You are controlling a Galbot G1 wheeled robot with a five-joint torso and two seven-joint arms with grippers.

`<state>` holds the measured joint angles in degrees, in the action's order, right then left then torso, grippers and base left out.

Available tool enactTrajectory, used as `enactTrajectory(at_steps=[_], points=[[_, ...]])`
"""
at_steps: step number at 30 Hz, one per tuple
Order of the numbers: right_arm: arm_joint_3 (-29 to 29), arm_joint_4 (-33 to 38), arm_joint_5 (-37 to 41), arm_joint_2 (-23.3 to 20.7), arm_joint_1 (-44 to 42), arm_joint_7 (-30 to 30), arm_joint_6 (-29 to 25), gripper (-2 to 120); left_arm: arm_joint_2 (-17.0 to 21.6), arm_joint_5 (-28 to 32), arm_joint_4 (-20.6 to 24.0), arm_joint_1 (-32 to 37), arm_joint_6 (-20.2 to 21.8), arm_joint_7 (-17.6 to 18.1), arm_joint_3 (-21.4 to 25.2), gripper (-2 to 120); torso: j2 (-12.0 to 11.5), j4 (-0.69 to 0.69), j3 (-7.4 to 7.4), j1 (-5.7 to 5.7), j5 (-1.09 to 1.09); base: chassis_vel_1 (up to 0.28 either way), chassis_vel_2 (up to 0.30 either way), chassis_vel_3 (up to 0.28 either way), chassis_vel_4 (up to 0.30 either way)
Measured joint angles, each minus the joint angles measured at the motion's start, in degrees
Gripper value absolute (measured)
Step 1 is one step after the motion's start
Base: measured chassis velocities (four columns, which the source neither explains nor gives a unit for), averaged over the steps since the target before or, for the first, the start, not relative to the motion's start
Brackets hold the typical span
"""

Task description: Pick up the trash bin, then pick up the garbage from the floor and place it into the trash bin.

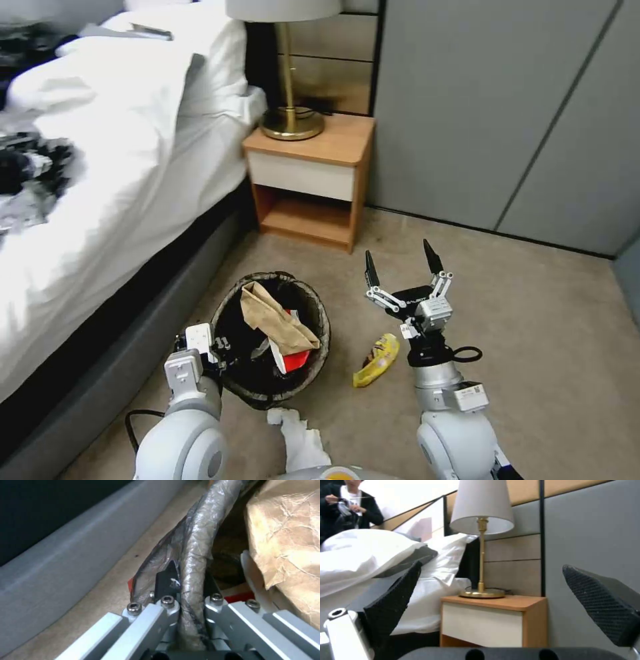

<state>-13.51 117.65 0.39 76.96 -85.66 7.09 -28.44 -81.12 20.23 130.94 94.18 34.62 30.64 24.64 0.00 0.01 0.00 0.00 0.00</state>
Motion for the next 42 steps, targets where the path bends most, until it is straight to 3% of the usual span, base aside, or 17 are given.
enactTrajectory(at_steps=[20,28,29,32,34,35,38,40,42], points=[[-0.6,0.7,0.2,-0.3,0.1,0.8,2.1,100,-0.1,0.0,0.0,0.2,-0.3,0.0,-0.2,0,0.0,-0.01,0.00,0.01,0.00,0.001,0.004,0.005,0.004],[0.8,2.0,4.8,-2.5,-0.1,9.4,16.3,100,0.2,0.0,0.6,0.6,-0.3,0.0,-0.1,0,0.0,-0.01,0.00,0.00,0.00,0.000,0.000,0.000,0.000],[1.4,2.4,8.7,-3.4,-0.3,11.3,21.3,100,0.2,0.0,0.7,0.6,-0.3,0.0,-0.1,0,0.0,-0.01,0.00,0.00,0.01,0.000,0.000,0.000,0.000],[2.0,2.4,11.8,-4.4,-0.4,13.3,25.7,100,0.3,0.0,0.7,0.7,-0.3,0.0,-0.1,0,0.0,-0.01,0.00,0.00,0.00,0.000,0.000,0.000,0.000],[2.7,2.2,16.4,-6.3,0.0,17.0,33.8,100,0.6,0.1,0.8,0.7,-0.2,0.0,-0.1,0,0.0,-0.02,0.00,0.00,0.00,0.000,0.000,0.000,0.000],[2.7,2.2,16.4,-6.3,0.0,17.0,33.8,100,0.6,0.1,0.8,0.7,-0.2,0.0,-0.1,0,0.0,-0.02,0.00,0.00,0.00,0.000,0.000,0.000,0.000],[3.9,1.3,24.2,-9.9,1.7,21.7,42.8,100,0.8,0.5,0.9,0.5,-0.1,0.0,-0.1,0,0.0,-0.01,0.00,0.00,0.01,0.000,0.000,0.000,0.000],[4.1,1.0,25.1,-10.6,1.9,22.1,43.7,100,0.8,0.5,0.9,0.5,-0.1,0.0,-0.1,0,0.0,-0.01,0.00,0.00,0.01,0.000,0.000,0.000,0.000],[5.1,-0.5,29.2,-14.1,2.7,23.1,48.3,100,0.8,0.6,0.9,0.4,0.0,0.0,-0.1,0,0.0,-0.01,0.00,0.01,0.00,0.000,0.000,0.000,0.000]])
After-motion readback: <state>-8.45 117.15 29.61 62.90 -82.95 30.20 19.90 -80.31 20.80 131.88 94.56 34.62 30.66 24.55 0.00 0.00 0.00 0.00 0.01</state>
